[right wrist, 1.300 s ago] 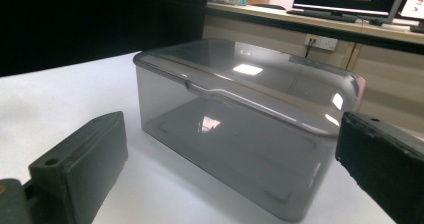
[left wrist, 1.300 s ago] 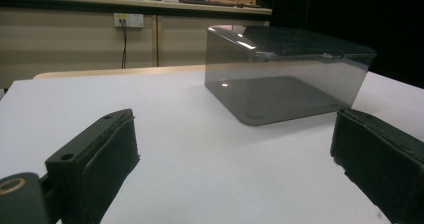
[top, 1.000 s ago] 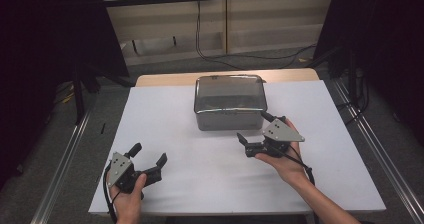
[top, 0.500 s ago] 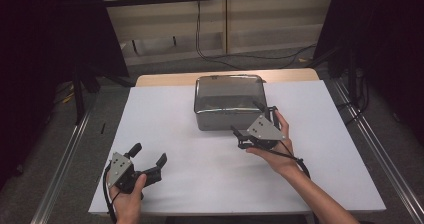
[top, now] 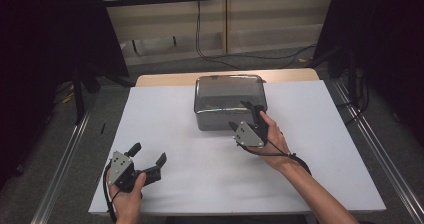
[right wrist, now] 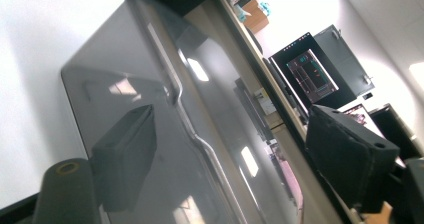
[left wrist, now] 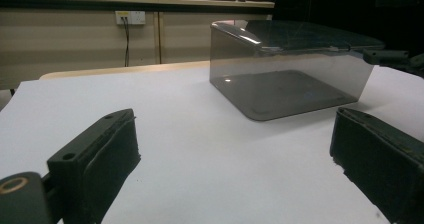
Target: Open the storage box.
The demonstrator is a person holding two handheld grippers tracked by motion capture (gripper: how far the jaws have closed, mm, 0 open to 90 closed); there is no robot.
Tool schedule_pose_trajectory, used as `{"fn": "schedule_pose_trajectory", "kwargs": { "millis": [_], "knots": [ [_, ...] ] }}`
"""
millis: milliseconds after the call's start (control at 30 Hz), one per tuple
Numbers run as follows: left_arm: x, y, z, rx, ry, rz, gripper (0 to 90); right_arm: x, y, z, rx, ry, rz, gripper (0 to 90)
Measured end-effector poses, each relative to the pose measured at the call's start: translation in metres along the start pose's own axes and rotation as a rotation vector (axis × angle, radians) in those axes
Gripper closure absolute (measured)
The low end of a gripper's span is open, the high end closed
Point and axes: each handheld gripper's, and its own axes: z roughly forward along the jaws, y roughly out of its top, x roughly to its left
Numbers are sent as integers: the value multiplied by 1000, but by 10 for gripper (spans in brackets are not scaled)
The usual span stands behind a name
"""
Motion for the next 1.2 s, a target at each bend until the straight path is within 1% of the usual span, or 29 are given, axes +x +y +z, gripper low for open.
{"fn": "schedule_pose_trajectory", "kwargs": {
  "millis": [67,100,133,167,233,300,333,367,400,433,467,500,533,600,633,667,700,800,900,933,1033,1200],
  "knots": [
    [0,0,0,1,1,2,52,3,0,3,9,2,-57,253],
    [1,0,0,2,1,2,52,4,1,4,14,5,-66,267],
    [1,0,0,2,3,2,52,8,2,7,25,0,-125,303],
    [1,0,0,2,3,2,52,8,2,7,25,0,-125,303],
    [1,0,0,4,2,1,52,10,4,8,25,-1,-155,337],
    [1,0,0,5,1,2,52,13,5,9,29,-14,-217,376],
    [1,1,0,2,1,2,51,16,5,10,52,-7,-258,410],
    [1,1,0,0,1,4,51,17,5,11,60,-5,-268,422],
    [1,1,1,-2,1,3,51,17,5,11,60,-5,-268,422],
    [1,1,0,0,2,5,51,19,4,12,76,-3,-285,453],
    [1,1,0,1,-1,4,51,19,4,12,76,-3,-285,453],
    [1,1,0,2,0,5,51,21,4,13,88,-15,-318,479],
    [1,1,0,3,4,8,51,21,4,13,88,-15,-318,479],
    [2,1,0,3,8,10,51,23,4,14,95,-12,-350,502],
    [2,1,1,5,8,9,51,24,3,15,101,-11,-359,527],
    [1,1,1,5,9,7,51,24,4,16,107,-6,-379,548],
    [1,0,2,11,6,12,51,25,3,16,117,-11,-400,569],
    [-1,0,3,10,3,16,51,26,3,17,124,-8,-404,594],
    [-2,0,3,11,-5,17,51,28,3,18,130,-11,-421,631],
    [-2,0,4,10,-5,15,50,29,2,19,133,-21,-440,646],
    [-2,0,4,20,-9,12,50,30,3,19,136,-20,-450,665],
    [0,0,4,24,-11,18,48,32,4,19,132,-33,-473,704]
  ]
}}
